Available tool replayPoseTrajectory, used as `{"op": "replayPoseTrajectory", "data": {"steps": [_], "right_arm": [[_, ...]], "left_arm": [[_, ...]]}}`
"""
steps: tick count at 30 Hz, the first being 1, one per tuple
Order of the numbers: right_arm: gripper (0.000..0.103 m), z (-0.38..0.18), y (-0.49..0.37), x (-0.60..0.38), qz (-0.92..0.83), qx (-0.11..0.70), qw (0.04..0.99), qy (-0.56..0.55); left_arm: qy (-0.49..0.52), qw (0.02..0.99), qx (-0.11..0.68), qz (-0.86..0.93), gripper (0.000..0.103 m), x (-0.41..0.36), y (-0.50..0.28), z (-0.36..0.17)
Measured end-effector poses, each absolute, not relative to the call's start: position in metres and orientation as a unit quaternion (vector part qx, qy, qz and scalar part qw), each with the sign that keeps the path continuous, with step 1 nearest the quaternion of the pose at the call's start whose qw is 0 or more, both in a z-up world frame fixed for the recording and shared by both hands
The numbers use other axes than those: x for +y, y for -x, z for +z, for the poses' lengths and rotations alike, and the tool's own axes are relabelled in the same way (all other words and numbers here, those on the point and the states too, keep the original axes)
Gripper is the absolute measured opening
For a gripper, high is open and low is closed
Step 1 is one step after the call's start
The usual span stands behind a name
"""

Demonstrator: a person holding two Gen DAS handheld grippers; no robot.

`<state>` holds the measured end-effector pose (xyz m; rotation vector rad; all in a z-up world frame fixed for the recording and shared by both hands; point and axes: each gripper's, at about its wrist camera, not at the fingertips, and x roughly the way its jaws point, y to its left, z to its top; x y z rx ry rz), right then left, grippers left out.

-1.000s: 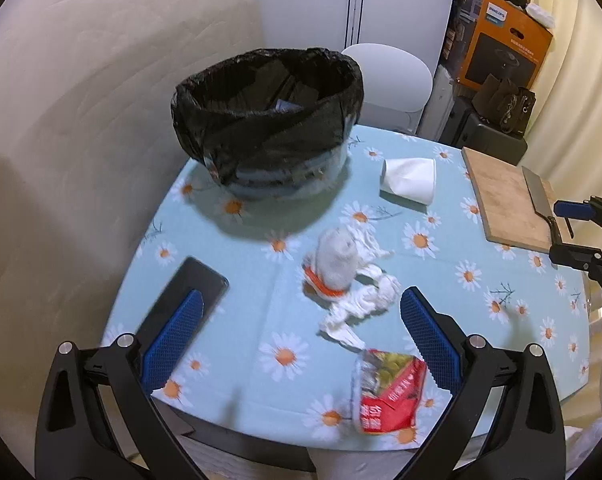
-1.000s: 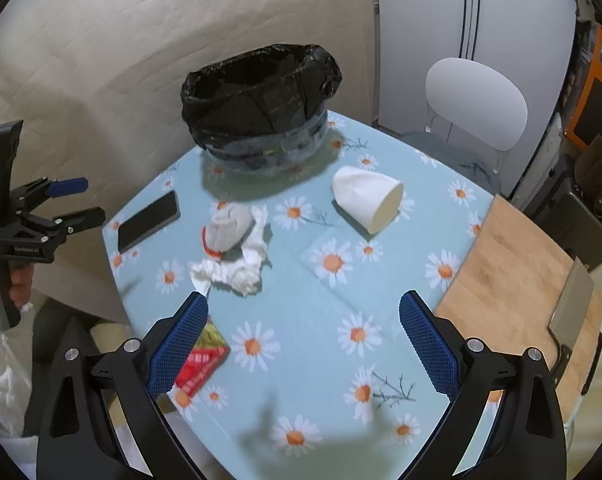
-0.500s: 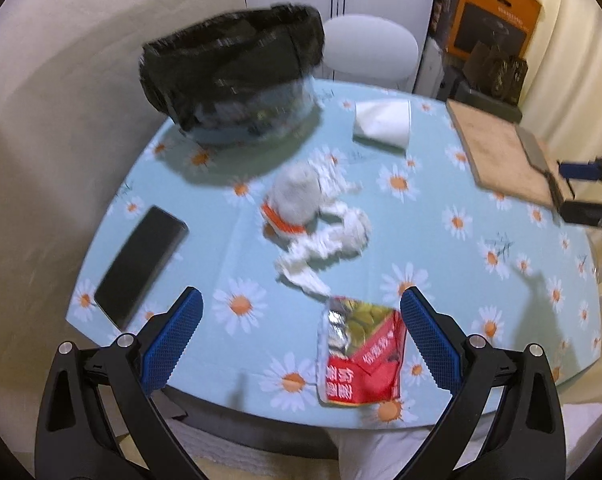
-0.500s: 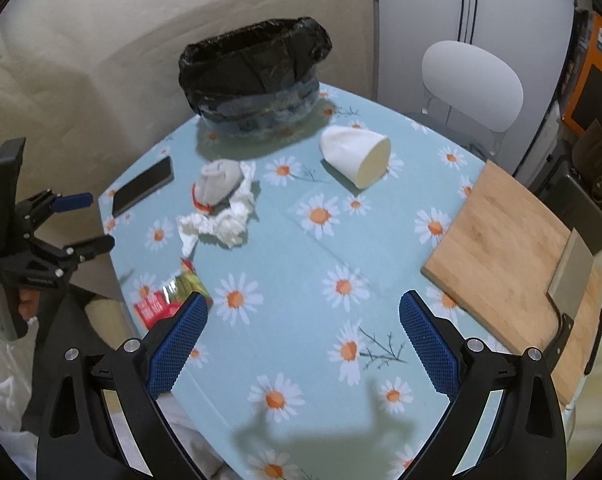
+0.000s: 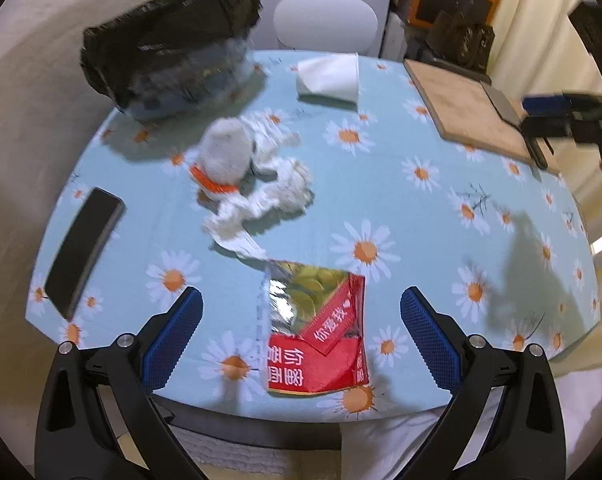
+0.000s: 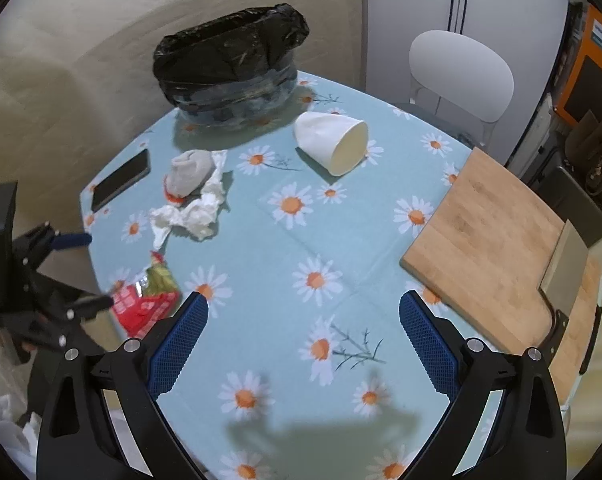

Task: Collect trash
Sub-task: 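Grasp the red snack bag with the left gripper while the right tool approaches the white paper cup, then lift the snack bag with the left gripper while the right gripper grasps the white paper cup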

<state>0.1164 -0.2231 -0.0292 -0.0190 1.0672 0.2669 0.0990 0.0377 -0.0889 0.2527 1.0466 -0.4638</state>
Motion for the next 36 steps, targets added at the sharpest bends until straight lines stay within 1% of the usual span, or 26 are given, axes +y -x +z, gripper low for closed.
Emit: {"op": "replayPoseTrajectory", "data": {"steps": [6,14,21,26,32,36], "right_arm": [[0.092,-0.032,-0.145,-0.222,0.124,0.513,0.849,0.022],[0.092,-0.036,-0.197,-0.214,0.148,0.515,0.843,0.049],[0.092,-0.050,-0.247,-0.202,0.182,0.515,0.834,0.083],[0.092,-0.064,-0.286,-0.198,0.206,0.514,0.827,0.097],[0.092,-0.095,-0.328,-0.202,0.225,0.536,0.807,0.103],[0.092,-0.112,-0.348,-0.203,0.228,0.545,0.800,0.105]], "left_arm": [[-0.104,0.820,0.511,-0.235,0.097,0.037,-0.102,-0.110],[-0.143,0.803,0.523,-0.249,0.097,0.030,-0.107,-0.123],[-0.142,0.795,0.539,-0.241,0.097,0.023,-0.111,-0.139],[-0.167,0.781,0.557,-0.228,0.097,0.018,-0.117,-0.154],[-0.174,0.759,0.581,-0.237,0.097,0.018,-0.124,-0.175],[-0.180,0.771,0.560,-0.244,0.099,0.020,-0.124,-0.177]]}}
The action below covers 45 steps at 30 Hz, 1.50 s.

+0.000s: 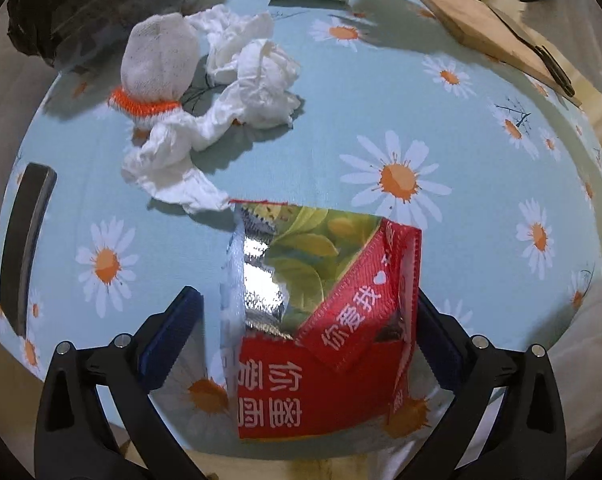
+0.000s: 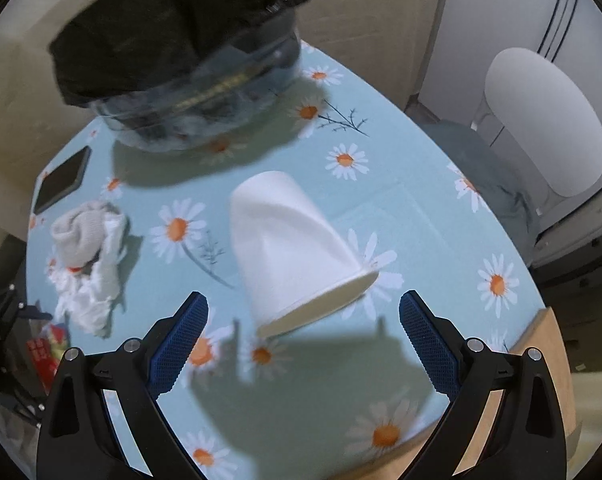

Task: Collect trash
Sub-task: 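Lift the snack bag with the left gripper while the right gripper grasps the white paper cup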

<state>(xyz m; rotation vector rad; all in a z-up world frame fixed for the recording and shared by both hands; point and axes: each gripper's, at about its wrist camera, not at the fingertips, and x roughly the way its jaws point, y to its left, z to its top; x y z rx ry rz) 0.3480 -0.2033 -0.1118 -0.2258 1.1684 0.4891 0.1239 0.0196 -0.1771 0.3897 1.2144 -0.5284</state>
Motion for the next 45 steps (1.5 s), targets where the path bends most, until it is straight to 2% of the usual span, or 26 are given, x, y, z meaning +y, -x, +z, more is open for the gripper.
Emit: {"op": "replayPoseTrajectory", "data": {"steps": [5,6,7,8,15,19,30,31,33,34,39,42,45], "right_arm": [[0.092,-0.132,-0.366,-0.210,0.240,0.561,0.789,0.071],[0.089,-0.136,-0.369,-0.212,0.244,0.567,0.785,0.057],[0.077,-0.138,-0.370,-0.214,0.250,0.570,0.781,0.046],[0.073,-0.141,-0.370,-0.215,0.256,0.573,0.778,0.034],[0.071,-0.136,-0.351,-0.223,0.257,0.571,0.779,0.044],[0.071,-0.127,-0.330,-0.237,0.250,0.569,0.783,0.023],[0.071,-0.107,-0.229,-0.252,0.227,0.566,0.792,0.019],[0.071,-0.106,-0.221,-0.254,0.223,0.567,0.793,0.018],[0.071,-0.105,-0.204,-0.257,0.213,0.568,0.795,0.016],[0.071,-0.104,-0.197,-0.259,0.208,0.567,0.797,0.012],[0.071,-0.100,-0.161,-0.263,0.192,0.563,0.804,-0.010],[0.071,-0.097,-0.144,-0.261,0.188,0.560,0.807,-0.016],[0.071,-0.094,-0.130,-0.257,0.187,0.556,0.810,-0.016]], "left_arm": [[-0.171,0.784,0.544,-0.245,0.099,0.022,-0.124,-0.177],[-0.172,0.786,0.540,-0.247,0.099,0.023,-0.123,-0.177],[-0.175,0.786,0.537,-0.251,0.099,0.023,-0.123,-0.177],[-0.175,0.786,0.536,-0.255,0.099,0.025,-0.125,-0.177],[-0.189,0.774,0.541,-0.270,0.095,0.026,-0.134,-0.175],[-0.188,0.774,0.541,-0.270,0.084,0.033,-0.140,-0.170],[-0.145,0.801,0.520,-0.260,0.069,0.060,-0.146,-0.160],[-0.140,0.803,0.519,-0.258,0.067,0.064,-0.146,-0.158],[-0.130,0.808,0.514,-0.256,0.053,0.071,-0.138,-0.154],[-0.129,0.809,0.514,-0.255,0.049,0.073,-0.138,-0.152],[-0.131,0.812,0.507,-0.257,0.044,0.077,-0.135,-0.150],[-0.105,0.817,0.500,-0.266,0.033,0.078,-0.132,-0.142],[-0.093,0.820,0.497,-0.270,0.033,0.081,-0.133,-0.138]]}}
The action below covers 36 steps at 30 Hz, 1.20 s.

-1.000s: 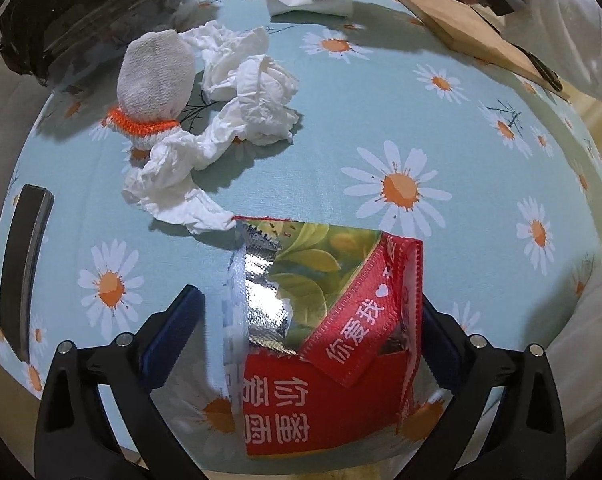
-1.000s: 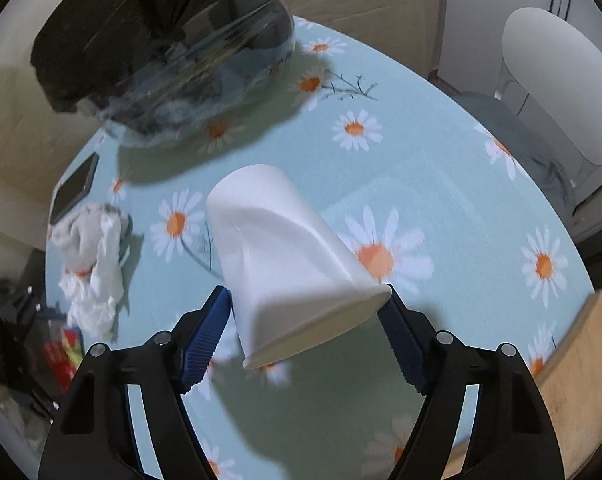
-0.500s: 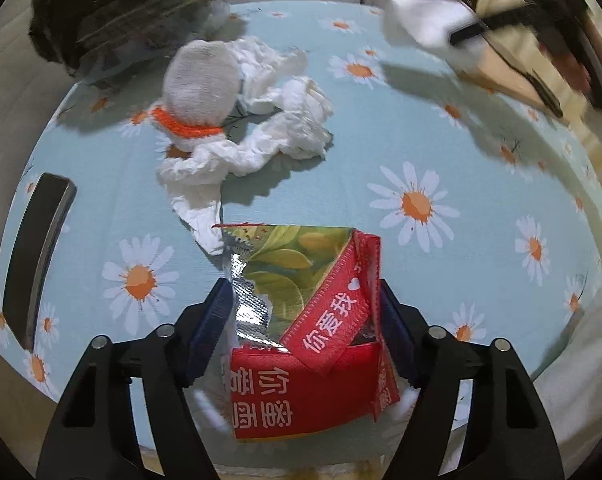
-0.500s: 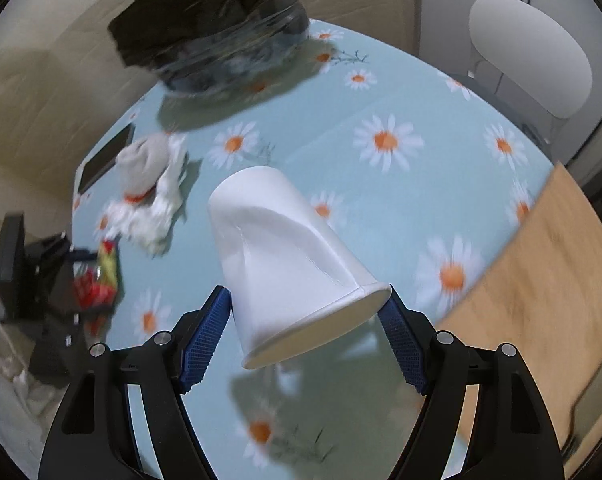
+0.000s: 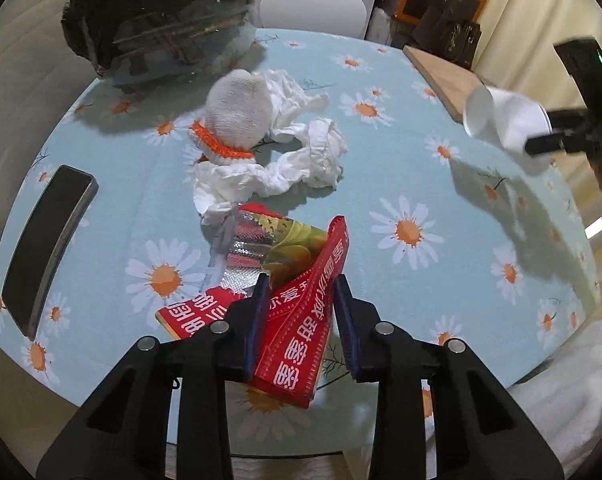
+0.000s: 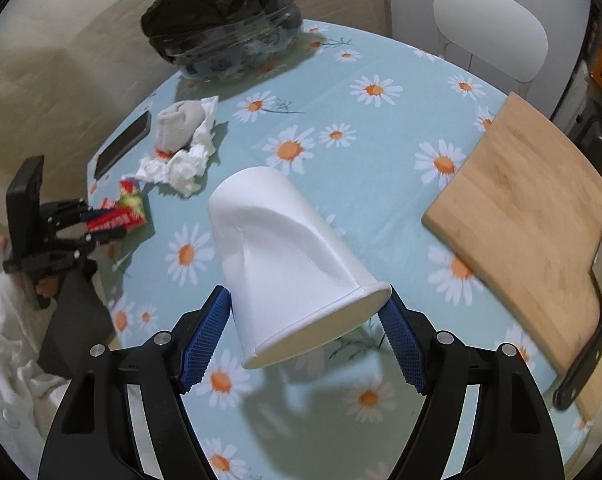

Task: Collect trash
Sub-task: 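Lift the snack bag with the left gripper while the right gripper grasps the white paper cup, then carry the snack bag and paper cup over the bin and open both grippers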

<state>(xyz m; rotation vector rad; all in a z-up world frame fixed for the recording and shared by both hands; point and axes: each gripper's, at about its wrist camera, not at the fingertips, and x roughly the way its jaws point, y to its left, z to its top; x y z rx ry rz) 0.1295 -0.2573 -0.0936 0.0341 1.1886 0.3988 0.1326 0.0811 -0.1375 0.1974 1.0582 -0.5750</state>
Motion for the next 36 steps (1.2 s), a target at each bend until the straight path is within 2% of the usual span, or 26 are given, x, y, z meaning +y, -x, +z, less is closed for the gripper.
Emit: {"op": "replayPoseTrajectory", "data": {"steps": [6,26,36], "right_arm": [[0.071,-0.086,-0.107,-0.252,0.187,0.546,0.817,-0.018],[0.071,-0.055,-0.082,-0.229,0.213,0.492,0.842,-0.061],[0.071,-0.002,-0.106,-0.222,0.161,0.469,0.865,-0.080]], "left_arm": [[-0.097,0.827,0.488,-0.263,0.032,0.088,-0.127,-0.125],[-0.139,0.863,0.430,-0.226,0.032,0.104,-0.130,-0.034],[-0.156,0.871,0.398,-0.243,0.032,0.111,-0.175,0.001]]}}
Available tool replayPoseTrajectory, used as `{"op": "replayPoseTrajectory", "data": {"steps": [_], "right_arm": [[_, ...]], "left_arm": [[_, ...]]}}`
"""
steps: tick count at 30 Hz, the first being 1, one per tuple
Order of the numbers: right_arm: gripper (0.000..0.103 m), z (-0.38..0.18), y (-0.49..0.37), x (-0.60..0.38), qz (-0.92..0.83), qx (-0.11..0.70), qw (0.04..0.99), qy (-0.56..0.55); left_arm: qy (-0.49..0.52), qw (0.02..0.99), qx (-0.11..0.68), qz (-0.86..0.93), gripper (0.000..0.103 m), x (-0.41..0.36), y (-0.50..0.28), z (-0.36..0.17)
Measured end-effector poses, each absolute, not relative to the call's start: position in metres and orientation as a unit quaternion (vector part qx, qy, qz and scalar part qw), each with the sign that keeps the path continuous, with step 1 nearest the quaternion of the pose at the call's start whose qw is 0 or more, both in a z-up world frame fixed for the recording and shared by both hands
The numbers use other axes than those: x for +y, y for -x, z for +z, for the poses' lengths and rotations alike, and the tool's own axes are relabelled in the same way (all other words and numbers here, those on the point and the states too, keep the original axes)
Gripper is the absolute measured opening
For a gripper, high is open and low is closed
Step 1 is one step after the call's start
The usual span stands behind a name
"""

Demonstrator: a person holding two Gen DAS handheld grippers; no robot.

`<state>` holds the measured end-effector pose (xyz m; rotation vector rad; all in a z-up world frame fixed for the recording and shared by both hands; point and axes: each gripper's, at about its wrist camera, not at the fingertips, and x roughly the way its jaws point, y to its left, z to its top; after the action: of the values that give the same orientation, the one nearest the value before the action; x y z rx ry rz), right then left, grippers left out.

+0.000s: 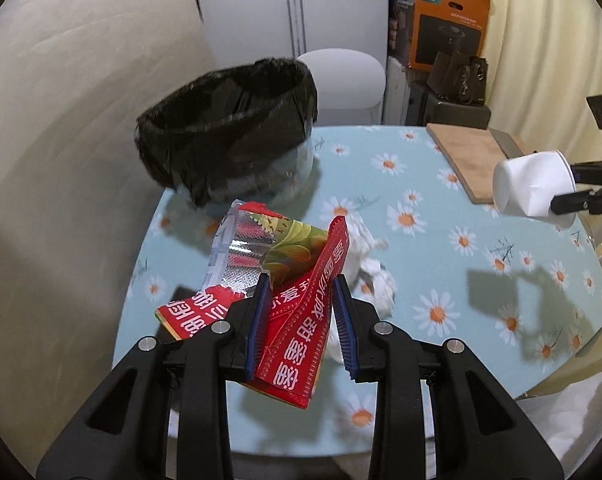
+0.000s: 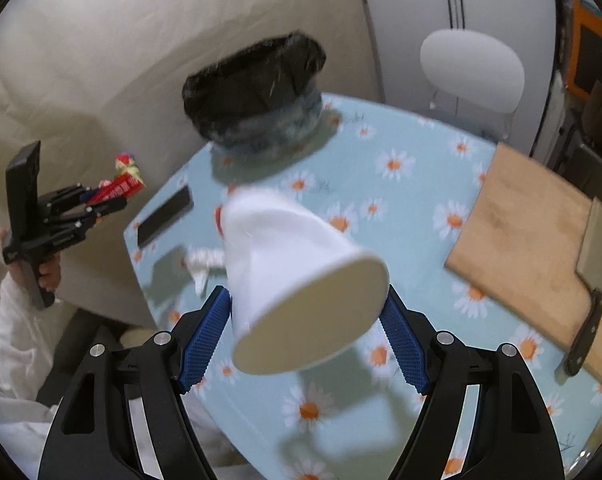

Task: Collect trash
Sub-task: 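Carry the snack bag and paper cup over the bin and open both grippers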

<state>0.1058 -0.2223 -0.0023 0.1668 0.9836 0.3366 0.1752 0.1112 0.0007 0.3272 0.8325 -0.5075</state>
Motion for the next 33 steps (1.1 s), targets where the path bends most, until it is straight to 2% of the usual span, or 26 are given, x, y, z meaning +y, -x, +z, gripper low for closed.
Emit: {"op": "replayPoseTrajectory", "data": {"steps": [7,21,33], "right_arm": [[0.069,0.035,-0.138,-0.209,0.124,0.446,0.883,-0.081],[0.068,0.061,-0.214,-0.159,0.111,0.419,0.896,-0.098],[0.068,0.113,-0.282,-0.110,0.115,0.359,0.920,-0.104]], "left_arm": [[-0.162,0.872,0.372,-0.274,0.033,0.113,-0.219,0.021],[-0.173,0.874,0.312,-0.328,0.033,0.119,-0.302,0.059],[-0.189,0.853,0.297,-0.385,0.033,0.117,-0.369,0.062]]}}
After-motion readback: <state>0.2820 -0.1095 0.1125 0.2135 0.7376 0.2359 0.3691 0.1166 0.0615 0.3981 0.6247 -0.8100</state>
